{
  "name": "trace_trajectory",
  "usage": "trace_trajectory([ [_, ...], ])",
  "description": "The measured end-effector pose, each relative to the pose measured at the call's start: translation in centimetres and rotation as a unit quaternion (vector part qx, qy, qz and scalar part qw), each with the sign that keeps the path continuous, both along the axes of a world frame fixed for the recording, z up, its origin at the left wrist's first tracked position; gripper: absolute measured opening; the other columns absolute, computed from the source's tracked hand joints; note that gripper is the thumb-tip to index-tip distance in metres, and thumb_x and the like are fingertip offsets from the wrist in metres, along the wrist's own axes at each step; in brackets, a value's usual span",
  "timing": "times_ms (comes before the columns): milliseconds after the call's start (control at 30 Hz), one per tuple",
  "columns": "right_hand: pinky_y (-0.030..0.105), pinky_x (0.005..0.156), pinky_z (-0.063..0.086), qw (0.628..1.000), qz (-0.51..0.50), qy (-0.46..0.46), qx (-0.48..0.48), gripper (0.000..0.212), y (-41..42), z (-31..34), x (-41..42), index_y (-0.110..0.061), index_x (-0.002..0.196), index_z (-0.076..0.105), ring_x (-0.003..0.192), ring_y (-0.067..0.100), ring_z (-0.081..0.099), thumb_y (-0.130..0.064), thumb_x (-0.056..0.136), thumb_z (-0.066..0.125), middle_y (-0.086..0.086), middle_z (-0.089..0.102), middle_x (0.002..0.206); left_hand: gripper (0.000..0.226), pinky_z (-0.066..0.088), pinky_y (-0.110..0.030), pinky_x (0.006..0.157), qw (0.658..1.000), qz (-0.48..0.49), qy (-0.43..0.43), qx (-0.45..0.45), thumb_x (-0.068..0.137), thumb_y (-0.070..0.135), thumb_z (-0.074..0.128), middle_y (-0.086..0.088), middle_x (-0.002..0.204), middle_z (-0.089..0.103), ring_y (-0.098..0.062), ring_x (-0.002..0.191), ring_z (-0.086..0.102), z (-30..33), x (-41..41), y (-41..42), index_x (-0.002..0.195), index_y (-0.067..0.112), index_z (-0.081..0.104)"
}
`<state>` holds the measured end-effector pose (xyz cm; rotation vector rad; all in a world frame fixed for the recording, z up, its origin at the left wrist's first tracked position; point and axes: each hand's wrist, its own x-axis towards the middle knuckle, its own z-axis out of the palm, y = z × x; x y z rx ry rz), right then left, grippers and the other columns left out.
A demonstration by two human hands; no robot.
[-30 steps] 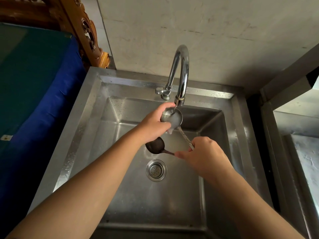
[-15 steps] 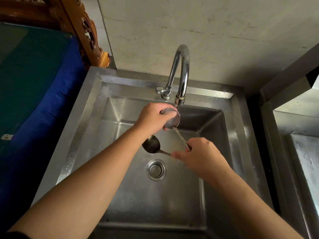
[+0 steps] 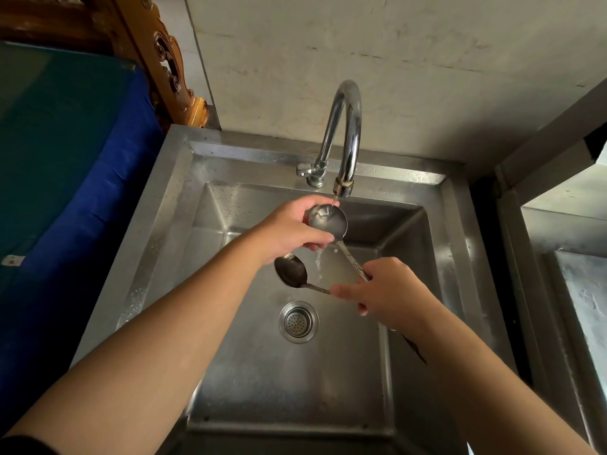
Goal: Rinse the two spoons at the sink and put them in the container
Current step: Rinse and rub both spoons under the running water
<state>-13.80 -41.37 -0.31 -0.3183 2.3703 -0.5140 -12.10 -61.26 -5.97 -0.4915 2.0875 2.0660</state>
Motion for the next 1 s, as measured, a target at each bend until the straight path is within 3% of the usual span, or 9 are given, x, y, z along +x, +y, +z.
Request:
trace_trajectory([
  [200,0.026,0.047,0.042,1.000,0.003,-0.007,-0.001,0.046,-0.2,0.1,0.6,-0.008,0.066,0.065,0.044,0.008,0.056,-0.051,0.076,0.078,-0.002,0.065,0.048,0.036,0.050,-0.020,0.042,0.990,0.071,-0.013,-0.119,0.071,0.025,0.088,0.003,0.075,0.076,-0.011,0.048,0.068,0.0,-0.4,1.1,0.099,0.039,0.070],
  [267,0.029,0.052,0.045,1.000,0.004,0.003,0.005,0.049,-0.4,0.2,0.8,-0.005,0.072,0.066,0.050,0.013,0.056,-0.052,0.077,0.076,0.004,0.069,0.058,0.022,0.053,-0.021,0.043,0.983,0.110,0.001,-0.146,0.078,0.030,0.081,0.013,0.075,0.073,-0.006,0.048,0.065,0.0,-0.6,1.6,0.099,0.034,0.076],
  [333,0.030,0.054,0.046,1.000,-0.003,0.008,0.003,0.049,-0.5,0.3,0.9,-0.004,0.074,0.066,0.055,0.017,0.057,-0.051,0.078,0.076,0.010,0.072,0.069,0.019,0.055,-0.020,0.045,0.979,0.119,0.020,-0.162,0.088,0.032,0.071,0.023,0.061,0.066,0.001,0.044,0.058,0.1,-0.6,1.8,0.106,0.029,0.078],
  [400,0.030,0.053,0.046,1.000,-0.009,0.011,-0.001,0.048,-0.4,0.4,0.8,-0.005,0.073,0.066,0.053,0.015,0.056,-0.051,0.077,0.077,0.007,0.071,0.064,0.023,0.050,-0.018,0.042,0.982,0.096,0.023,-0.161,0.096,0.033,0.059,0.019,0.055,0.061,-0.001,0.040,0.057,0.5,-0.5,1.6,0.110,0.030,0.076],
  [533,0.024,0.046,0.041,1.000,-0.008,0.004,0.005,0.045,-0.2,0.7,0.5,-0.009,0.065,0.066,0.038,0.003,0.053,-0.051,0.075,0.079,-0.007,0.062,0.042,0.036,0.048,-0.022,0.043,0.998,0.054,-0.028,-0.003,0.101,0.015,0.045,-0.004,0.106,0.070,-0.018,0.052,0.068,1.0,-0.2,0.8,0.124,0.028,0.070],
  [667,0.023,0.045,0.038,1.000,-0.003,-0.020,0.002,0.044,0.0,0.5,0.6,-0.012,0.059,0.066,0.030,-0.002,0.050,-0.050,0.075,0.079,-0.009,0.065,0.043,0.054,0.052,-0.024,0.049,0.992,0.021,-0.052,0.117,0.092,-0.003,0.043,-0.022,0.096,0.070,-0.021,0.057,0.069,0.7,0.4,0.0,0.138,0.019,0.060],
  [833,0.024,0.047,0.040,1.000,-0.003,-0.023,-0.004,0.041,0.0,0.2,1.0,-0.011,0.067,0.068,0.036,0.001,0.054,-0.050,0.075,0.079,-0.008,0.067,0.047,0.064,0.052,-0.019,0.054,0.999,0.006,-0.048,0.015,0.076,-0.002,0.061,-0.003,0.070,0.072,-0.014,0.060,0.068,0.1,0.7,0.2,0.124,0.039,0.066],
  [933,0.024,0.048,0.041,1.000,0.006,-0.017,-0.004,0.041,0.0,0.0,1.4,-0.014,0.059,0.065,0.039,0.002,0.054,-0.048,0.076,0.079,-0.007,0.066,0.045,0.051,0.050,-0.021,0.048,0.999,0.025,-0.036,-0.026,0.076,0.002,0.076,-0.004,0.074,0.073,-0.010,0.050,0.063,0.1,0.7,0.9,0.114,0.036,0.069],
  [1000,0.026,0.048,0.042,1.000,-0.002,-0.011,-0.009,0.041,0.0,-0.3,1.8,-0.012,0.061,0.063,0.040,0.004,0.054,-0.047,0.076,0.079,-0.004,0.065,0.046,0.036,0.049,-0.020,0.044,0.995,0.048,-0.031,-0.086,0.079,0.016,0.080,0.002,0.073,0.073,-0.006,0.042,0.058,0.2,0.6,1.4,0.108,0.036,0.072],
])
